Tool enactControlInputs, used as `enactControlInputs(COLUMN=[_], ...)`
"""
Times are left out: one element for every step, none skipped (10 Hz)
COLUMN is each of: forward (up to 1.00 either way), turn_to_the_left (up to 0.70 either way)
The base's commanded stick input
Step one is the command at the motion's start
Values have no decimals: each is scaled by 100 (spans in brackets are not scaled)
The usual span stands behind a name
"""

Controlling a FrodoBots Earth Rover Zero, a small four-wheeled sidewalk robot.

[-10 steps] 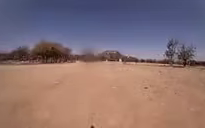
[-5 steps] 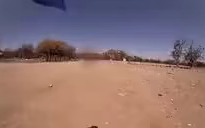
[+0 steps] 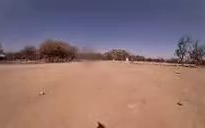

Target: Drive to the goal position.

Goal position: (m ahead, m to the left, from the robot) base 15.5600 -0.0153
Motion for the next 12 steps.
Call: enactControlInputs(forward=[100, 100, 100, 100, 100, 100, 100, 100, 100, 100, 100, 100], turn_to_the_left=[0, 0, 0, 0, 0, 0, 0, 0, 0, 0, 0, 0])
